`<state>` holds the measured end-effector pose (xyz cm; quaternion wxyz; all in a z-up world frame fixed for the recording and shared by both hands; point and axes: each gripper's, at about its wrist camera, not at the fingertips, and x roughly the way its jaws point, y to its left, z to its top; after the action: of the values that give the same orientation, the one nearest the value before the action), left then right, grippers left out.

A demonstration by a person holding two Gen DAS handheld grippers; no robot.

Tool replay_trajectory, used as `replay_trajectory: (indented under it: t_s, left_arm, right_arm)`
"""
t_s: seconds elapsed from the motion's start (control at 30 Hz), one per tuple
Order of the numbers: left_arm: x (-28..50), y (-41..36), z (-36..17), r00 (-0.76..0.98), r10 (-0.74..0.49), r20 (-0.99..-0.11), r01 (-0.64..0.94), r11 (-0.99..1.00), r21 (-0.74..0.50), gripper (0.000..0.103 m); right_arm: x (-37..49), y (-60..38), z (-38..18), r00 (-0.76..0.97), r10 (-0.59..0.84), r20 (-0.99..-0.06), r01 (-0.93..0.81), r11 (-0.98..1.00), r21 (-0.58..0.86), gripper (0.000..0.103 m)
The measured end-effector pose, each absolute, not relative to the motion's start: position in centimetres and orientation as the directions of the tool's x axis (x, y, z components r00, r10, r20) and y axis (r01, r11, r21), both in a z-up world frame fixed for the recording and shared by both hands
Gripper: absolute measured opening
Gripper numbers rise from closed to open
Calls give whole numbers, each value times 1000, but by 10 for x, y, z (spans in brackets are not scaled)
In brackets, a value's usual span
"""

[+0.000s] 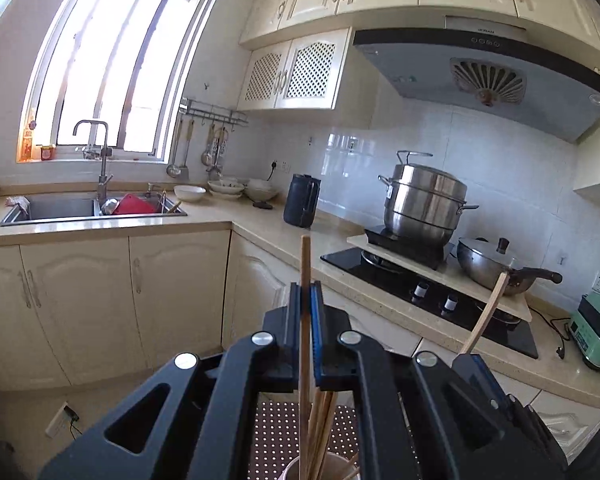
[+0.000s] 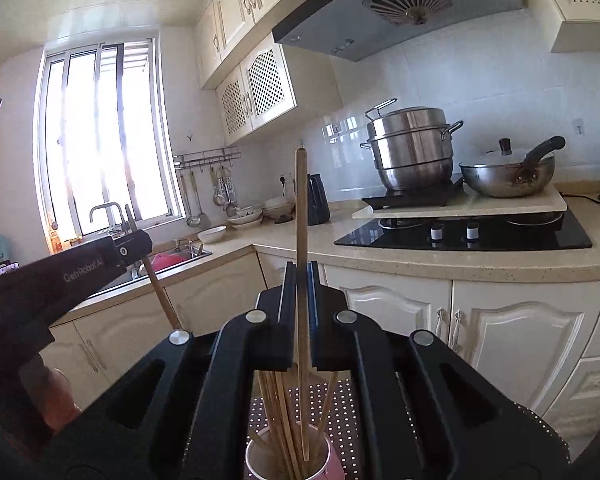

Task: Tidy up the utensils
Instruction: 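Lower the chopsticks into the pink cup with both grippers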

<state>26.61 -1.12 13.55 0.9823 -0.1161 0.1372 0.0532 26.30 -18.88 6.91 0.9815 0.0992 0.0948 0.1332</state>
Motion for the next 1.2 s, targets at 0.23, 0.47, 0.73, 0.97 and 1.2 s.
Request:
replay_trajectory:
  t_s: [0.23, 0.47, 0.73, 0.97, 1.2]
  left_arm:
    - [287, -7, 96, 928, 62, -366, -148, 966, -211, 5]
    - [297, -13, 51, 899, 68, -434, -153, 974, -166, 6]
    - [283, -12, 35, 922, 77, -380, -141, 980, -142, 7]
    - [277, -13, 24, 934, 67, -352, -119, 985, -128, 10]
    - [274, -13, 9, 925, 37, -378, -86, 990, -112, 26]
  right_arm:
    - [279, -189, 43, 931, 276, -239, -222, 948, 228, 6]
    - [289, -180, 10, 895, 298, -333, -232, 947, 223, 6]
    - [290, -178, -11, 877, 312, -366, -238, 943, 234, 6]
    - [288, -177, -24, 857, 336, -390, -260, 937, 235, 6]
    - [282, -182, -36, 836, 339, -432, -258, 937, 235, 10]
